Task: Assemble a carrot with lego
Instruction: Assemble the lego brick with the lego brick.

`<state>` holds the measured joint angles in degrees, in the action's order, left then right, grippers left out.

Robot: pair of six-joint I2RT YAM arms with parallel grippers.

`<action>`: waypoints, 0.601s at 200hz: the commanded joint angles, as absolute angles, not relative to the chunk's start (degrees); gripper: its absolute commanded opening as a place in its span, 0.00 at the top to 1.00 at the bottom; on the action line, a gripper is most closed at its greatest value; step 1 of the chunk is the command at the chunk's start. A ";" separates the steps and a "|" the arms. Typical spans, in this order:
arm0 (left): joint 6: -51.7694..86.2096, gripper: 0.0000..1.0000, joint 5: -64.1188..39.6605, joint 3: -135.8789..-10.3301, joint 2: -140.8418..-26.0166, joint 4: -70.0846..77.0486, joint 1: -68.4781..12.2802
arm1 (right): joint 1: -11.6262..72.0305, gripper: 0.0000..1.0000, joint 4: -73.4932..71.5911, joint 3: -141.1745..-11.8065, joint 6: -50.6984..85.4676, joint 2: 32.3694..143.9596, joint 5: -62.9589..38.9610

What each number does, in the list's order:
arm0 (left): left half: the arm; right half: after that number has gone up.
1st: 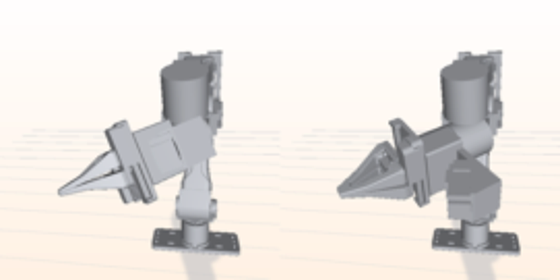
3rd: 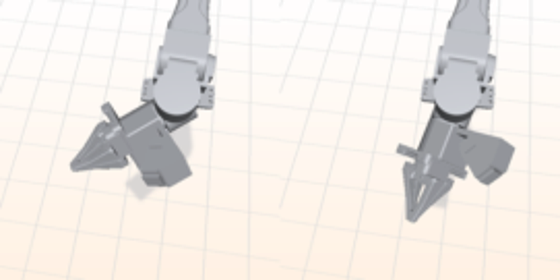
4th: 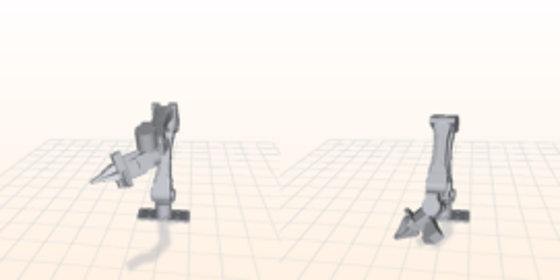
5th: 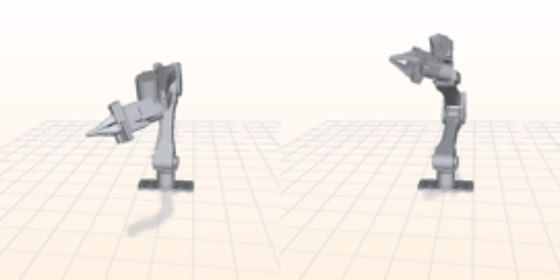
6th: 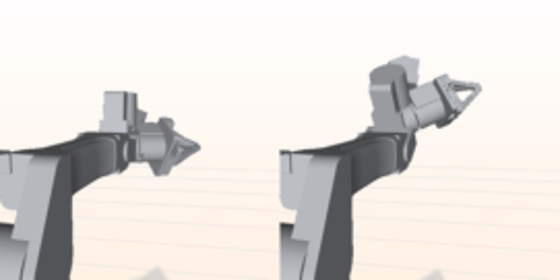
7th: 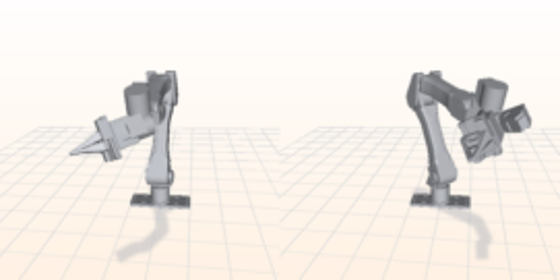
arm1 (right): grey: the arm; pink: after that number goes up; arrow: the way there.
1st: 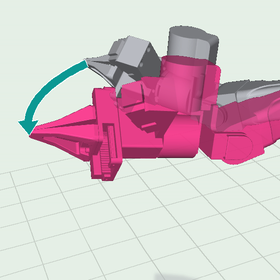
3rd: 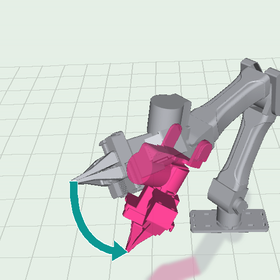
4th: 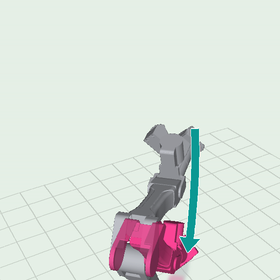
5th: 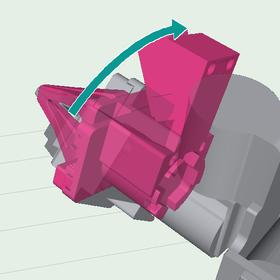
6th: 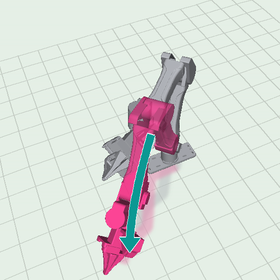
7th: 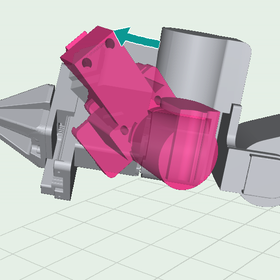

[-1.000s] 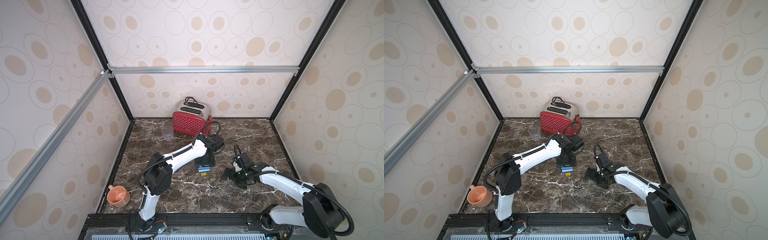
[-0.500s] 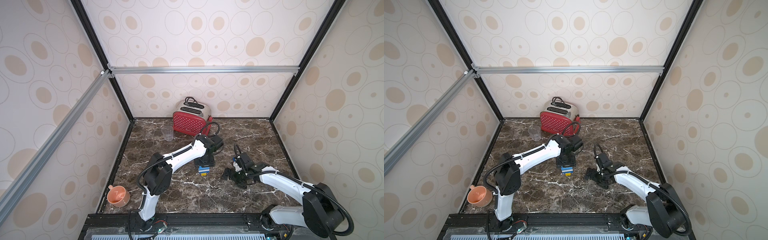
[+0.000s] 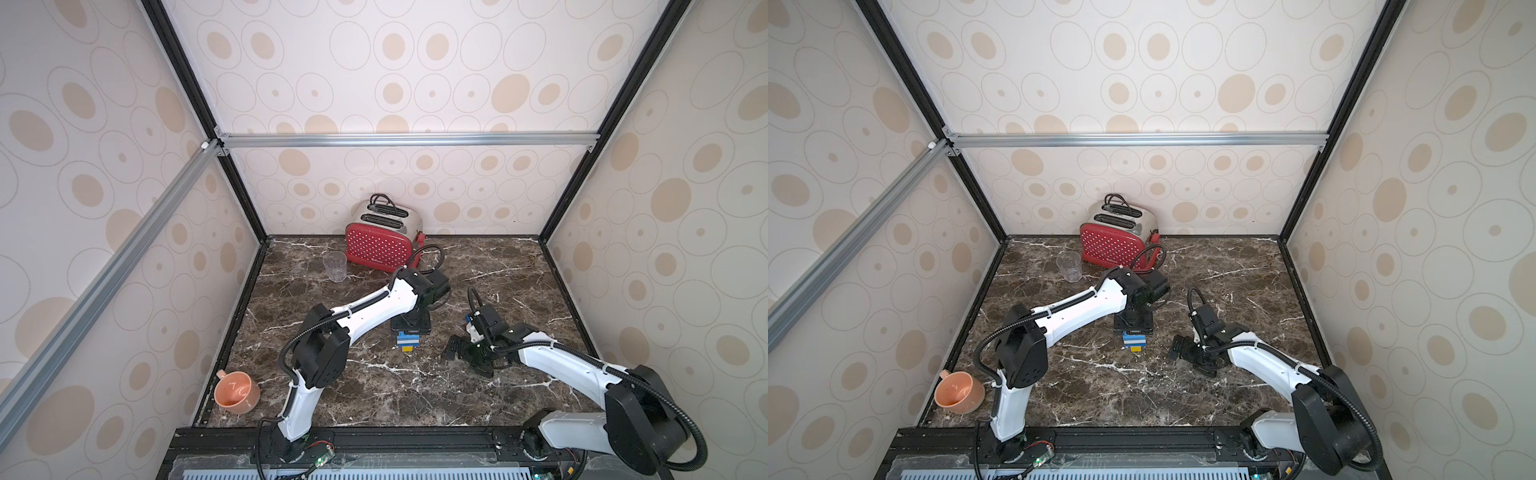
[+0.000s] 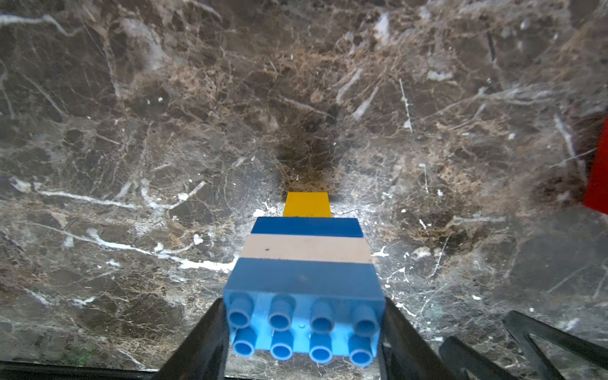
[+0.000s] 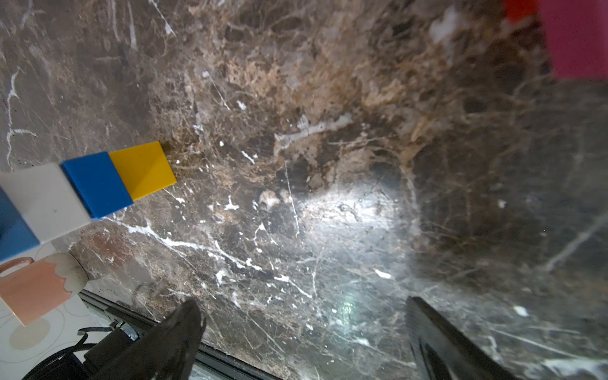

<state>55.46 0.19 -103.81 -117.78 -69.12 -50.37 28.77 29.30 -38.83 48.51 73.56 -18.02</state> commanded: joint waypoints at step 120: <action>53.79 0.24 0.59 -102.32 -121.38 -70.43 -51.33 | 28.05 0.01 31.38 -41.13 48.25 73.69 -17.12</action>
